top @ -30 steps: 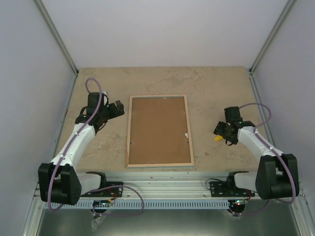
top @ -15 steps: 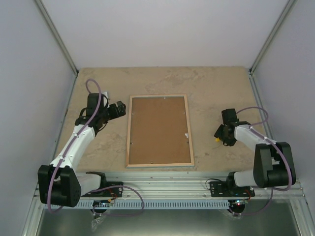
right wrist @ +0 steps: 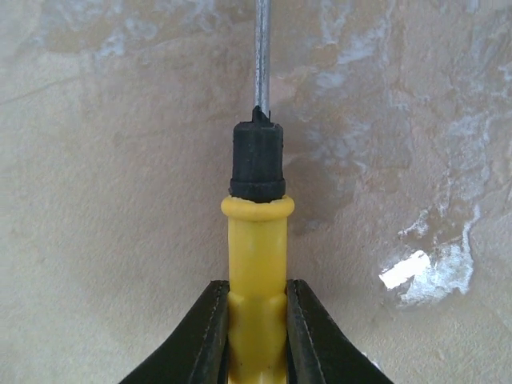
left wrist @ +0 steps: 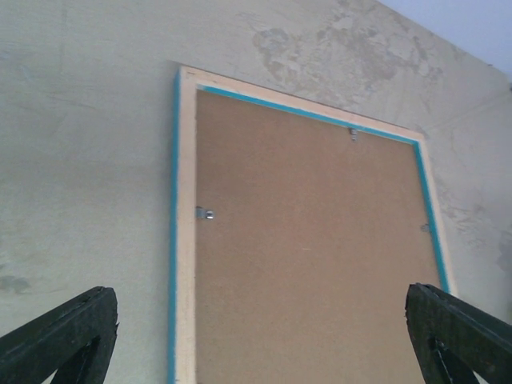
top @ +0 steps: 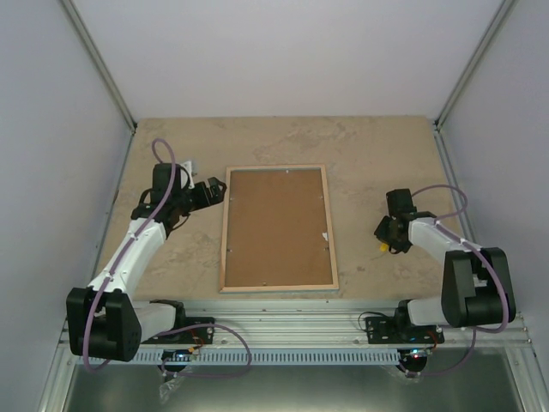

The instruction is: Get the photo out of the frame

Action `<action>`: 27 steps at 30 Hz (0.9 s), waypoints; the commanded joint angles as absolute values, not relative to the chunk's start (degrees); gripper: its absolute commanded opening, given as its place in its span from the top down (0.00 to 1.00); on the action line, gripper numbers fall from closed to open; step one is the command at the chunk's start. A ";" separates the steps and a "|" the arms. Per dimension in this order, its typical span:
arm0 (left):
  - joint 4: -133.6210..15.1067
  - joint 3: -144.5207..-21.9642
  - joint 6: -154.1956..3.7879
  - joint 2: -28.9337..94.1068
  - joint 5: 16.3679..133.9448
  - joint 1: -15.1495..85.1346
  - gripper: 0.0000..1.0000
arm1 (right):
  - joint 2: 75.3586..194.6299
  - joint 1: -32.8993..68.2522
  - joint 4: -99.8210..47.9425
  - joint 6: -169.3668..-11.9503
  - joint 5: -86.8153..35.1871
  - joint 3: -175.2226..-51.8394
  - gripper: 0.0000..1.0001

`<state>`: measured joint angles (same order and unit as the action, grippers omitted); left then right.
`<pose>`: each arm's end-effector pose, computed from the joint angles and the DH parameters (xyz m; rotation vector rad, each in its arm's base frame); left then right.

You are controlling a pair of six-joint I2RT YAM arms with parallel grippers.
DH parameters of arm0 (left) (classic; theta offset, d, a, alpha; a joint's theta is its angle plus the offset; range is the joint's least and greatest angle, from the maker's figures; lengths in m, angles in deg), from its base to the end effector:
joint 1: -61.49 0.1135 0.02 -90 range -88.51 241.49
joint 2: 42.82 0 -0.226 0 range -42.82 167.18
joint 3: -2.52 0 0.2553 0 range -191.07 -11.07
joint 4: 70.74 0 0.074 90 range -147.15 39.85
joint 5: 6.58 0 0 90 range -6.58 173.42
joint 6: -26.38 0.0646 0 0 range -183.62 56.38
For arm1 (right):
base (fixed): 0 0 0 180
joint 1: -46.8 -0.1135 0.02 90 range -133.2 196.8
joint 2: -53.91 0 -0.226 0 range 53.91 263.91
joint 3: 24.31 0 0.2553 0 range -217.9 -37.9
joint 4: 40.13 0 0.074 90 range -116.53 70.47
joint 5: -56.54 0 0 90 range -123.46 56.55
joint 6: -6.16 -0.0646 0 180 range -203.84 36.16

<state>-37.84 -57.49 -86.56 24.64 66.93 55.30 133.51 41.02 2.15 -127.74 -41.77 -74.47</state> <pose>0.2864 -0.0495 0.2011 -0.1829 2.3031 -0.5915 0.2445 0.0154 0.0793 0.9426 2.6283 0.0046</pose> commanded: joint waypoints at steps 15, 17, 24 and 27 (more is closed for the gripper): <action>-49.23 -56.62 -101.53 25.48 52.66 46.99 0.00 | 124.25 29.06 -1.70 -111.45 -30.12 -83.83 0.99; -51.08 -55.86 -103.57 25.29 52.34 45.40 0.00 | 124.68 26.34 -2.42 -110.65 -28.82 -84.57 1.00; -56.47 -54.53 -108.14 25.93 49.89 42.13 0.01 | 127.01 17.23 -7.97 -106.49 -22.76 -87.76 1.00; -58.66 -53.97 -109.80 25.79 49.69 41.32 0.01 | 128.89 12.93 -9.70 -104.45 -22.13 -89.43 1.00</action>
<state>-53.10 -54.93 -106.19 25.78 51.65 42.47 126.77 17.24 -4.80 -108.66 -25.93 -86.52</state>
